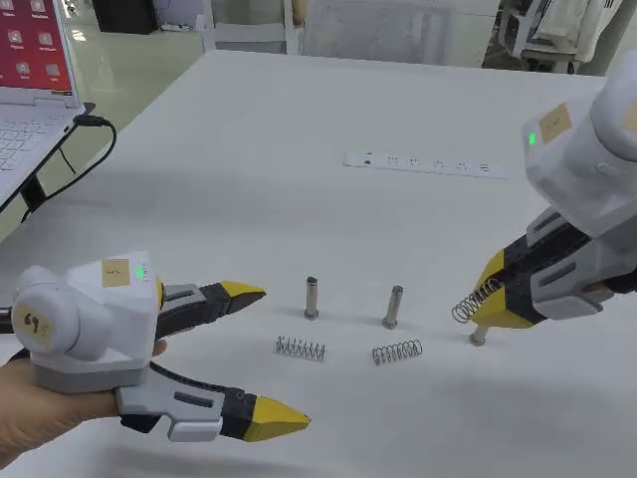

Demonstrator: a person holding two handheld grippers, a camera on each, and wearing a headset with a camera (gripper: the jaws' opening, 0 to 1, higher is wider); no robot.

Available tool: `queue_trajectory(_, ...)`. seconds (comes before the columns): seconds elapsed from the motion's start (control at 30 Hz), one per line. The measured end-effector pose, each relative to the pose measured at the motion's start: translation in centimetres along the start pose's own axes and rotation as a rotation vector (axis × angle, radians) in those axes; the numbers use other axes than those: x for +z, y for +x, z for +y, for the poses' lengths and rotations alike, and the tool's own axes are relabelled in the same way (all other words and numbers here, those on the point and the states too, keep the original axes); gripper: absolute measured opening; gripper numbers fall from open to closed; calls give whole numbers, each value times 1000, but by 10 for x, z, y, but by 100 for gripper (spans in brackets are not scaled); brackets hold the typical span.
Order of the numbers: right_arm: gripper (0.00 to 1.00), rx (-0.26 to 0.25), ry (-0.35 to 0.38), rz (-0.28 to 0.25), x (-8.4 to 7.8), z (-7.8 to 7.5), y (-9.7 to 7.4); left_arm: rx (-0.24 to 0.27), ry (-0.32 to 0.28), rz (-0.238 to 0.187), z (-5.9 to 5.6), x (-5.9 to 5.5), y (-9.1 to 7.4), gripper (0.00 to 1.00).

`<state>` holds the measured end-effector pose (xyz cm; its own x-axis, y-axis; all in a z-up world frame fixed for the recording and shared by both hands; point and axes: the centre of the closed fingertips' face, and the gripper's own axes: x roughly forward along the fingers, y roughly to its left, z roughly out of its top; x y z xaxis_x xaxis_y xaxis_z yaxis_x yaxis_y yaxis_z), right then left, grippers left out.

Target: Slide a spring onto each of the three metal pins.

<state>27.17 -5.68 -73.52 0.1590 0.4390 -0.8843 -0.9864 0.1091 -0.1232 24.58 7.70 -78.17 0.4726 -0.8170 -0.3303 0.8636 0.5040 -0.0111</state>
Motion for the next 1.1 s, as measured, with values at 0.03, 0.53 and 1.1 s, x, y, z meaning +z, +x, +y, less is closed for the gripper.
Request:
queue_trajectory(0.03,8,1,2,1,0,-1,-1,-1,-3,-1,0,0,0,82)
queue_trajectory(0.53,8,-28,11,69,-16,-29,-11,3,-18,-1,-3,-1,1,86)
queue_trajectory(1.1,8,-9,56,181,-48,-49,-4,22,-26,-6,4,-2,4,88)
